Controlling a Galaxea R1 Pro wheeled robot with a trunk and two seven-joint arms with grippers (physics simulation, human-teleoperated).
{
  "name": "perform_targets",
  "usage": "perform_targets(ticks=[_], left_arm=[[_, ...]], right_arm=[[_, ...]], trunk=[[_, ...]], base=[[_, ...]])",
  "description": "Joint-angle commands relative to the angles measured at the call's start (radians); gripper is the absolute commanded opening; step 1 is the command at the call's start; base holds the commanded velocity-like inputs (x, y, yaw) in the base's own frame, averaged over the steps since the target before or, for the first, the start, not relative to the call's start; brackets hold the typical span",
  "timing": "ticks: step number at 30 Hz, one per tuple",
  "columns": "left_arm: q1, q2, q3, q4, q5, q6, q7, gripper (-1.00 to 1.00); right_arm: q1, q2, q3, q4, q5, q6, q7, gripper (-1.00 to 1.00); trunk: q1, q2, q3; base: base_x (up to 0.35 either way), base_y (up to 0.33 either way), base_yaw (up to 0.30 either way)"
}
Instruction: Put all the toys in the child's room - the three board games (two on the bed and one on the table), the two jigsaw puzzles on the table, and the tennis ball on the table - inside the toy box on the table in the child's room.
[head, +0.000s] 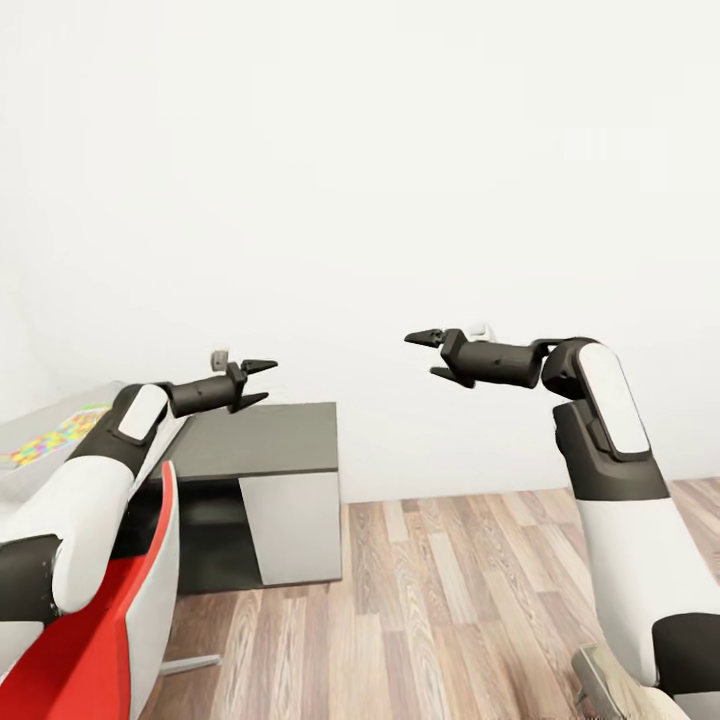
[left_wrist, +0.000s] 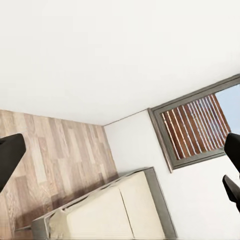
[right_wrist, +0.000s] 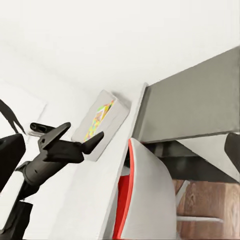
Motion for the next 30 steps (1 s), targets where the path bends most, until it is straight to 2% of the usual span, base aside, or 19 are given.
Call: perform_targets(ticks=[1, 5, 9, 12, 15, 21, 24, 27, 30], left_arm=[[0.002, 0.000, -0.003, 0.000, -0.009, -0.002, -0.006, 1.00], [0.015, 0.000, -0.038, 0.001, -0.035, -0.041, -0.005, 1.00], [0.020, 0.000, -0.051, 0.006, -0.064, -0.061, -0.003, 1.00], [0.026, -0.001, -0.054, 0.008, -0.099, -0.083, -0.003, 1.00], [0.038, -0.004, -0.056, 0.009, -0.147, -0.113, -0.001, 1.00], [0.059, -0.012, -0.056, 0.011, -0.219, -0.154, 0.012, 1.00], [0.067, -0.022, -0.056, 0.023, -0.244, -0.187, 0.036, 1.00], [0.074, -0.040, -0.056, 0.071, -0.264, -0.250, 0.114, 1.00], [0.077, -0.051, -0.061, 0.115, -0.269, -0.299, 0.181, 1.00]], right_arm=[[0.005, 0.000, 0.001, 0.005, 0.004, 0.000, -0.010, 1.00], [0.039, -0.001, -0.001, 0.044, 0.070, -0.002, -0.008, 1.00], [0.054, -0.001, -0.001, 0.101, 0.115, -0.006, -0.008, 1.00], [0.059, 0.000, 0.000, 0.144, 0.154, -0.008, -0.007, 1.00], [0.061, 0.001, 0.001, 0.185, 0.211, -0.010, -0.005, 1.00], [0.070, 0.003, 0.002, 0.220, 0.312, -0.037, -0.001, 1.00], [0.087, 0.006, 0.005, 0.240, 0.353, -0.076, 0.001, 1.00], [0.100, 0.014, 0.010, 0.322, 0.422, -0.110, 0.001, 1.00], [0.103, 0.017, 0.022, 0.381, 0.482, -0.132, 0.002, 1.00]], trunk=[[0.001, -0.002, -0.001], [0.001, -0.002, 0.004], [0.001, -0.002, 0.008], [0.001, -0.002, 0.010], [0.001, -0.002, 0.011], [0.001, -0.002, 0.011], [0.001, -0.002, 0.011], [0.001, -0.002, 0.011], [0.001, -0.002, 0.011]], base=[[-0.005, 0.000, -0.216], [-0.003, 0.000, -0.207], [-0.001, 0.000, -0.164], [0.000, 0.000, -0.100], [0.000, 0.000, -0.042], [0.000, 0.000, -0.012], [0.000, 0.000, -0.002], [0.000, 0.000, 0.000], [0.000, 0.000, 0.000]])
